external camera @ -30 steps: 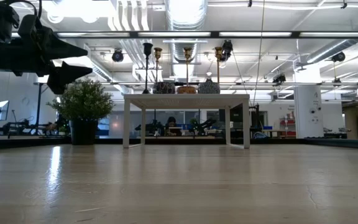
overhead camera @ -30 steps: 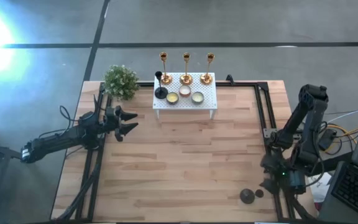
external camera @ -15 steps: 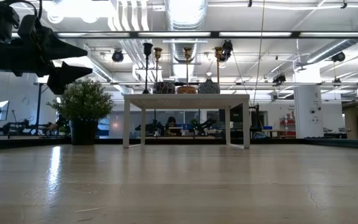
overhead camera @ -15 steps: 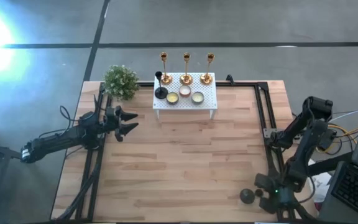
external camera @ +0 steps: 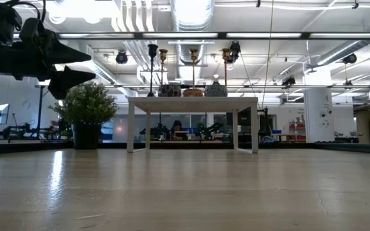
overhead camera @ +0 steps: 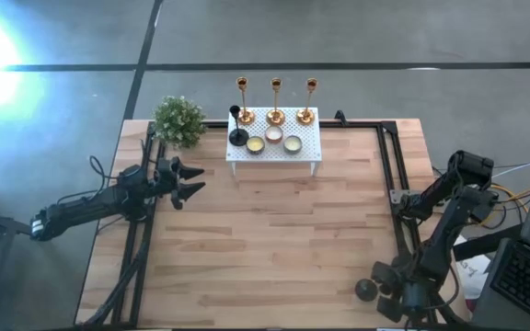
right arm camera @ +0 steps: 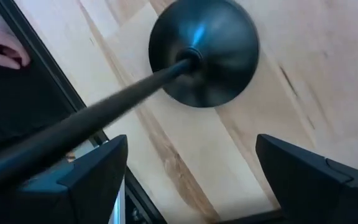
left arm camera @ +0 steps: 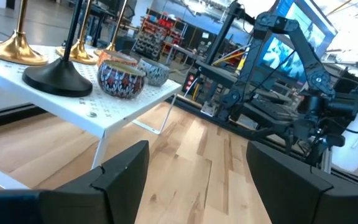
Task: Pick & Place candle stick holders
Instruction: Put the black candle holder on the shelf
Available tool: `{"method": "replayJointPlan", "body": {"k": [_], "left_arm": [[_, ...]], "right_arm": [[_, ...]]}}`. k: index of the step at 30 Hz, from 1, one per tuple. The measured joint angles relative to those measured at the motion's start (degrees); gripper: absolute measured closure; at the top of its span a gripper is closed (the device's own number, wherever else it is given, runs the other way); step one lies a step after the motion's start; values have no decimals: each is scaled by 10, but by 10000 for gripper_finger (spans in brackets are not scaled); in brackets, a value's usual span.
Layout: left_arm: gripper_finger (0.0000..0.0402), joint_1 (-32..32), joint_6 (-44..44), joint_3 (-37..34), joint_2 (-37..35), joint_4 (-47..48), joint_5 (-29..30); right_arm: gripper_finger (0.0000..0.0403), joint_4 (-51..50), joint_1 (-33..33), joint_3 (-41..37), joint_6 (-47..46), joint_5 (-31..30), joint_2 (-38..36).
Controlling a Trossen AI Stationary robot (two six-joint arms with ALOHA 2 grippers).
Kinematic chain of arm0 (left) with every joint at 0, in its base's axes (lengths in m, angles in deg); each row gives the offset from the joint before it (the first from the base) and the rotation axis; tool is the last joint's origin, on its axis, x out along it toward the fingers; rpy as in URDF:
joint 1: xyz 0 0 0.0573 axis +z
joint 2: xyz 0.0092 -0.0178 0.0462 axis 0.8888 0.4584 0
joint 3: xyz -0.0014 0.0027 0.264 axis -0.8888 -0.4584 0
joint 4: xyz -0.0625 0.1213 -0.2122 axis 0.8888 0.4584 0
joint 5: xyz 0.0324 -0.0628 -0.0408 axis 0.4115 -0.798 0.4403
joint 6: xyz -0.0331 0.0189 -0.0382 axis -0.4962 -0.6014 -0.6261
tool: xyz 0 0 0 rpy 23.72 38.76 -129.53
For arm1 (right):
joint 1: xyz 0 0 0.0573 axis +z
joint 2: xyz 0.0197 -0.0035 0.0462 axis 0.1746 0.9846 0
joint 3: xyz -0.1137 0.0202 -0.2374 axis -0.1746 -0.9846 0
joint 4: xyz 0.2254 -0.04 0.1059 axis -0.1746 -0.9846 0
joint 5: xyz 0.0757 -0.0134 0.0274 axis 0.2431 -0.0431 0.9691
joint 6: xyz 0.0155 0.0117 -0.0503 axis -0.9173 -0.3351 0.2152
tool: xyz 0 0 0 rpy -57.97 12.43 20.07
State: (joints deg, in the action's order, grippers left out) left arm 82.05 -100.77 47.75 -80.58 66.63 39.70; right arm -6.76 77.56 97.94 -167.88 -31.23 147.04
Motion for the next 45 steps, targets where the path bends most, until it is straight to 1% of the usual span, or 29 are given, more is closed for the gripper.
{"method": "replayJointPlan", "body": {"k": [12,18,22,25,29,31,35,38,42,45], "left_arm": [[126,0,0,0,1,6,0],[126,0,0,0,1,6,0],[126,0,0,0,1,5,0],[126,0,0,0,1,5,0],[126,0,0,0,1,5,0],[126,0,0,0,1,5,0],[126,0,0,0,1,5,0],[126,0,0,0,1,6,0],[126,0,0,0,1,6,0],[126,0,0,0,1,6,0]], "right_arm": [[97,-9,-3,7,19,-80,0],[114,-9,-4,8,29,-141,0],[134,-7,-5,8,34,-163,0],[163,-5,-12,9,41,-165,-1],[221,-4,-22,9,65,-172,-1],[267,2,-28,9,80,-192,-1],[373,11,-39,8,109,-219,-1],[389,12,-42,9,116,-225,-1],[392,11,-47,9,118,-232,-1],[393,10,-53,14,136,-255,-1]]}}
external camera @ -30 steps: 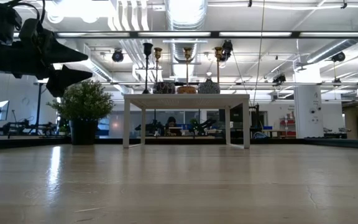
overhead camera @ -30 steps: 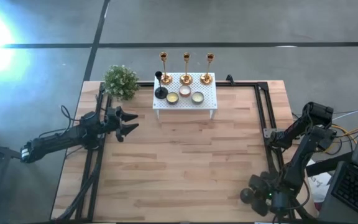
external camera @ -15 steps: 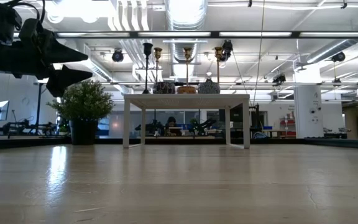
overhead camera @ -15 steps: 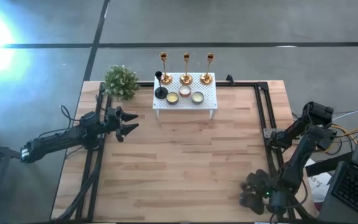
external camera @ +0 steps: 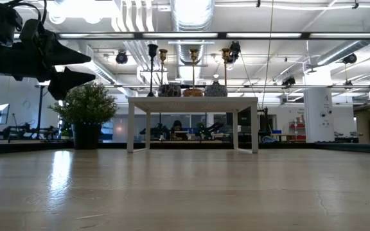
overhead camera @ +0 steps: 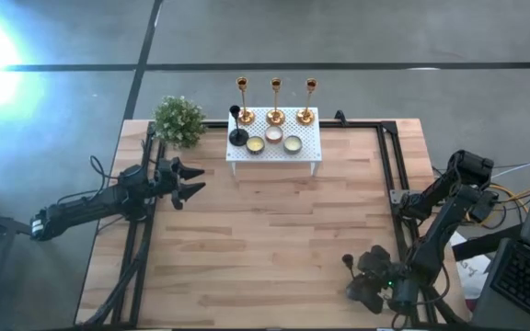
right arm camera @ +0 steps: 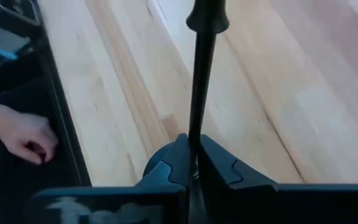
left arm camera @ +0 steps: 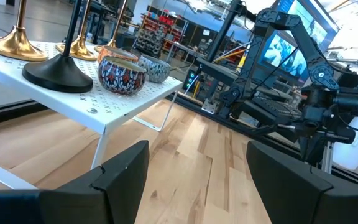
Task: Pick & Place candle stick holders
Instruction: Put the black candle holder on the shelf
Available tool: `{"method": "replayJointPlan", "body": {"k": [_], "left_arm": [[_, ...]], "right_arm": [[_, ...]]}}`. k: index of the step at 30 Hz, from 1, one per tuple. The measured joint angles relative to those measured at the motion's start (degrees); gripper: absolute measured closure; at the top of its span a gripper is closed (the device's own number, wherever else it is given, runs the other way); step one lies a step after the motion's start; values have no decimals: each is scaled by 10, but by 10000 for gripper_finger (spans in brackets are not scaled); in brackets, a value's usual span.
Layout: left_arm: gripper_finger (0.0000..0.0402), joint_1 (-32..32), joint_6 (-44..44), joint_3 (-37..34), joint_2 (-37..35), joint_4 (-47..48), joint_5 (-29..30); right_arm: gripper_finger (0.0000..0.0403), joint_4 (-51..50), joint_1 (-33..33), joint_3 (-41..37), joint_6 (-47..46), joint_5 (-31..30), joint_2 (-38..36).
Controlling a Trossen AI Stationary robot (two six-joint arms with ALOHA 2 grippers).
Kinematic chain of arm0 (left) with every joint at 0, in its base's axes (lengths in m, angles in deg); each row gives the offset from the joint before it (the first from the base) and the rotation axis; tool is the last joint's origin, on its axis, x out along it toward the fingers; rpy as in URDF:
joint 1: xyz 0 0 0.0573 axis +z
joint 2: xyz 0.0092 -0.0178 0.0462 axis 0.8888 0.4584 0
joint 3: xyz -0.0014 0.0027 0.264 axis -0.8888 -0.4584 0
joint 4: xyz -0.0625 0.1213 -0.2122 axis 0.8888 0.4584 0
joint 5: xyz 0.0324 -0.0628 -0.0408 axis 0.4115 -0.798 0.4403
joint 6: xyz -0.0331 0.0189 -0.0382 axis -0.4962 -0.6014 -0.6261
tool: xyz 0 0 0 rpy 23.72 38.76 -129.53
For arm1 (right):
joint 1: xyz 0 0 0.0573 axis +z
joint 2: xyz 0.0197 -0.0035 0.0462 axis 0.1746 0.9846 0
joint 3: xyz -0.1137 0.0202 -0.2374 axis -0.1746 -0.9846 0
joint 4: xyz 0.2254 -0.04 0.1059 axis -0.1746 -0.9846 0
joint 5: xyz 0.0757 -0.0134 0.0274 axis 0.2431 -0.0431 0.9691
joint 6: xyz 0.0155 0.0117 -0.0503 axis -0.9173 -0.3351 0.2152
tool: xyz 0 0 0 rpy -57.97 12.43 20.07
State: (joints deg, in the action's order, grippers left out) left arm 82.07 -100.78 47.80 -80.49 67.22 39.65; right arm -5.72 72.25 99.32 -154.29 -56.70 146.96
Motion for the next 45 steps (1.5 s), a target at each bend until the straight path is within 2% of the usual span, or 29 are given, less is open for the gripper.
{"method": "replayJointPlan", "body": {"k": [11,18,28,45], "left_arm": [[126,0,0,0,0,0,0],[126,0,0,0,0,0,0],[126,0,0,0,0,1,0],[126,0,0,0,0,1,0]], "right_arm": [[394,-4,-57,0,85,-136,-2],[394,-38,-102,-3,140,-203,-37],[395,-49,-201,-4,286,-209,-133],[395,-38,-419,-15,592,-215,-321]]}}
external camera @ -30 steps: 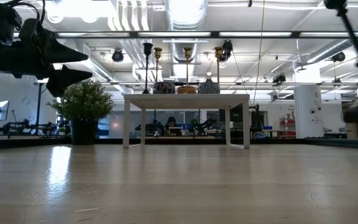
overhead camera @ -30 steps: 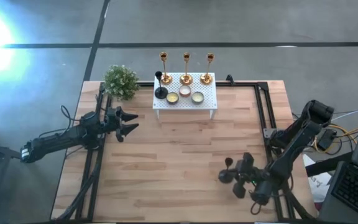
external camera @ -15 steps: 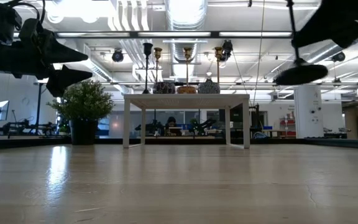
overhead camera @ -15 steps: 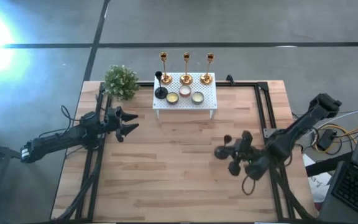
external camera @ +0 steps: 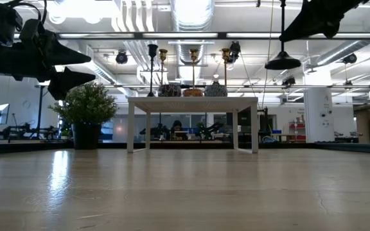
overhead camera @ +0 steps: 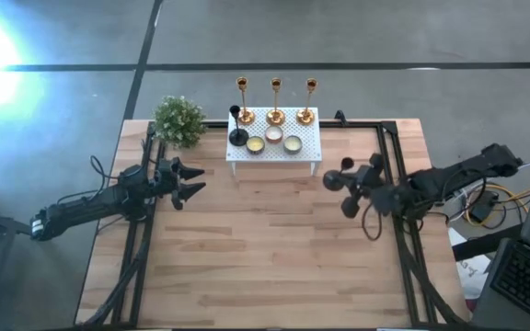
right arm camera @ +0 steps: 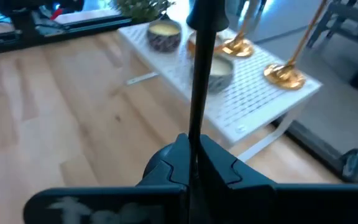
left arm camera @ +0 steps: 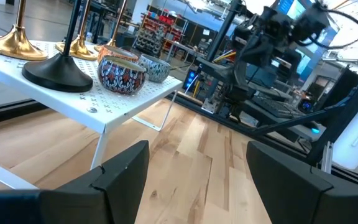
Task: Pick & Place candle stick holders
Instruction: Put the black candle holder on the shelf
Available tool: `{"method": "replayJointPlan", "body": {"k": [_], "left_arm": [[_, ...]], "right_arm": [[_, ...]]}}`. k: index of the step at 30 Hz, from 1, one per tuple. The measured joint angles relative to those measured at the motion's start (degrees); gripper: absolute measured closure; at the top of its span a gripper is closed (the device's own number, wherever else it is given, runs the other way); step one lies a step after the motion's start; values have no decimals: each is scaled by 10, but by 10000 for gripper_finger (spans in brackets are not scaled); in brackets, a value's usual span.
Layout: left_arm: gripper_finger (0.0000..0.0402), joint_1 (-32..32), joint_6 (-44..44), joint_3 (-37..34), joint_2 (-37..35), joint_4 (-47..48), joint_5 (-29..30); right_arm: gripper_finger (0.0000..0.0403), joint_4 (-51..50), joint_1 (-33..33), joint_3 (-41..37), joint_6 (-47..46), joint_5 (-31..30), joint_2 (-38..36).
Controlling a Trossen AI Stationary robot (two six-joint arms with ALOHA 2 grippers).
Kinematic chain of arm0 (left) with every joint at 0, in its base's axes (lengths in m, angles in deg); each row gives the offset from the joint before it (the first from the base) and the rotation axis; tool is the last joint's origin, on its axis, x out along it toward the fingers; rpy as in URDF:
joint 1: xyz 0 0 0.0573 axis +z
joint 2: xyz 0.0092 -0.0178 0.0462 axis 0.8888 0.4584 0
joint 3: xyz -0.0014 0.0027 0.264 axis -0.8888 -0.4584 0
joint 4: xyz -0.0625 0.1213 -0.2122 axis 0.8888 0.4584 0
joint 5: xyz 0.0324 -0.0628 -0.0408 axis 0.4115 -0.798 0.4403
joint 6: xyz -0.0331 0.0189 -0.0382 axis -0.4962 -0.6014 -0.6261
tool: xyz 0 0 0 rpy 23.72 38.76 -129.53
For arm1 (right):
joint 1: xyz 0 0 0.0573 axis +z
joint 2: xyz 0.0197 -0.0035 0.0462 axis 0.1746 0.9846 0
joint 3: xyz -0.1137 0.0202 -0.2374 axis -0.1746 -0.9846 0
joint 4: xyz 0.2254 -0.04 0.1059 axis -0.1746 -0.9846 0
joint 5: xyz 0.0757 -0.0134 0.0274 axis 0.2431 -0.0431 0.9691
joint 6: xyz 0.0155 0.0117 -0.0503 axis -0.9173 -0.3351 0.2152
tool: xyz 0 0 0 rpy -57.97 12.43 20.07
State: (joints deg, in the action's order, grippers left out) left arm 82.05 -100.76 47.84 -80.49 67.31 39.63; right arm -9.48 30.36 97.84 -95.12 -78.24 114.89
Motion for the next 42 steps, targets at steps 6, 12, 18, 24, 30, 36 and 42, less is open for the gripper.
{"method": "replayJointPlan", "body": {"k": [6,12,18,24,30,36,42], "left_arm": [[126,0,0,0,0,0,0],[126,0,0,0,0,0,0],[126,0,0,0,0,0,0],[126,0,0,0,0,0,0],[126,0,0,0,0,0,0],[126,0,0,0,0,0,0],[126,0,0,0,0,0,0]], "right_arm": [[395,46,-77,-1,97,75,-33],[395,112,-176,-5,191,196,-34],[395,176,-287,-12,257,315,-19],[395,208,-384,-14,294,409,-7],[395,239,-458,-14,317,484,22],[395,275,-513,-14,328,552,64],[395,309,-558,-14,343,571,104]]}}
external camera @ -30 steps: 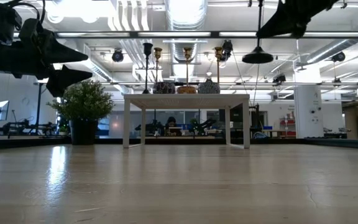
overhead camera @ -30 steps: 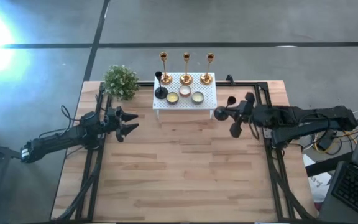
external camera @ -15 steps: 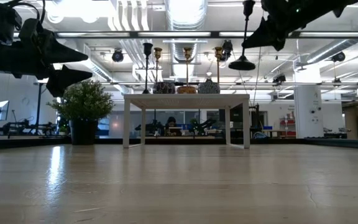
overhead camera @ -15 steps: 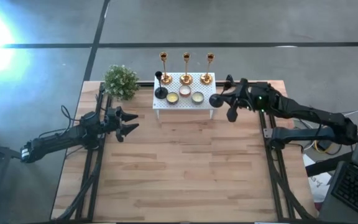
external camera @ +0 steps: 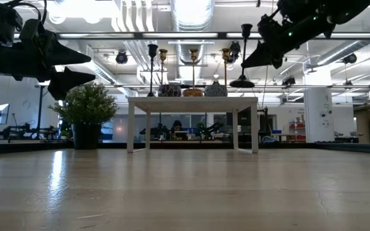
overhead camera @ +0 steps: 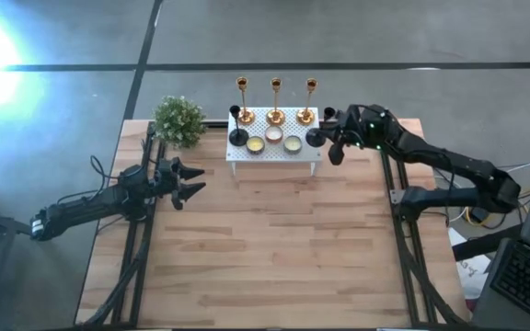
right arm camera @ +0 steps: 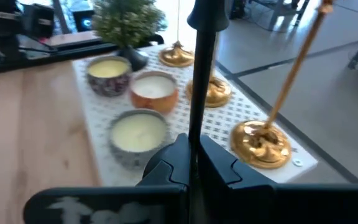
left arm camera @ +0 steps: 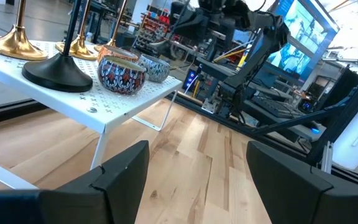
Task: Pick & Place candle stick holders
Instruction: Put the black candle holder on the shelf
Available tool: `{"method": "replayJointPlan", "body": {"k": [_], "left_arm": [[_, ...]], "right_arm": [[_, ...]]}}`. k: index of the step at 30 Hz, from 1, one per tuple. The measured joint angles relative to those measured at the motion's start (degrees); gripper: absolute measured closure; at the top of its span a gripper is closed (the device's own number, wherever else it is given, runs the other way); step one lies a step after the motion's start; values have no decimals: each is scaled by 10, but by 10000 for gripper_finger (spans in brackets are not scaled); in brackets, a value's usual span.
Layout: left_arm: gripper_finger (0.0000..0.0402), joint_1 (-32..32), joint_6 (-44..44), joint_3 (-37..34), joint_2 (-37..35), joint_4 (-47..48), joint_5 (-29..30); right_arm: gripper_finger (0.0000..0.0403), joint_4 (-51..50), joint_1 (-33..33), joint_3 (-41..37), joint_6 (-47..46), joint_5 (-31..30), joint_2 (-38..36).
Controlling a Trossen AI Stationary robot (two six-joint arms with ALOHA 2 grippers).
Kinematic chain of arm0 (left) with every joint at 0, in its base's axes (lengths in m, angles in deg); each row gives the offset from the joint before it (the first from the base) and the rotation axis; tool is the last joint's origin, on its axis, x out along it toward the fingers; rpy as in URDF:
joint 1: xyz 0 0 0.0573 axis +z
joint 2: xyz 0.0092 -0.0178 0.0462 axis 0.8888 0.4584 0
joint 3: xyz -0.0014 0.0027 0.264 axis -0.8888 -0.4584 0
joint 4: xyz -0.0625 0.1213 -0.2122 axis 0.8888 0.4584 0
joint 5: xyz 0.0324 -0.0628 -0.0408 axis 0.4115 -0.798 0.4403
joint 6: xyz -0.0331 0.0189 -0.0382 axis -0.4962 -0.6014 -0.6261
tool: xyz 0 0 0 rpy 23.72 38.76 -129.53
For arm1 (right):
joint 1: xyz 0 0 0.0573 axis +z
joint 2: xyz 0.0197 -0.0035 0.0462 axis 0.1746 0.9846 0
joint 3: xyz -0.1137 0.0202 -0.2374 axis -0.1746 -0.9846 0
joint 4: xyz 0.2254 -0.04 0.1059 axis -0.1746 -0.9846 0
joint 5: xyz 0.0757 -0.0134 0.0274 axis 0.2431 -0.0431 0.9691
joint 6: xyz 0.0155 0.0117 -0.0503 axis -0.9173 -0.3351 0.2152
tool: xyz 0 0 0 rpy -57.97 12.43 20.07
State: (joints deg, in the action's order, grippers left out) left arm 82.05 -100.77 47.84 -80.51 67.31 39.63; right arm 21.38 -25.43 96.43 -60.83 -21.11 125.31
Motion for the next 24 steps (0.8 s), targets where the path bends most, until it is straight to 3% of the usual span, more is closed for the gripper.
{"method": "replayJointPlan", "body": {"k": [9,24], "left_arm": [[126,0,0,0,0,0,0],[126,0,0,0,0,0,0]], "right_arm": [[395,42,-42,0,3,42,56],[395,71,-48,2,3,44,115]]}}
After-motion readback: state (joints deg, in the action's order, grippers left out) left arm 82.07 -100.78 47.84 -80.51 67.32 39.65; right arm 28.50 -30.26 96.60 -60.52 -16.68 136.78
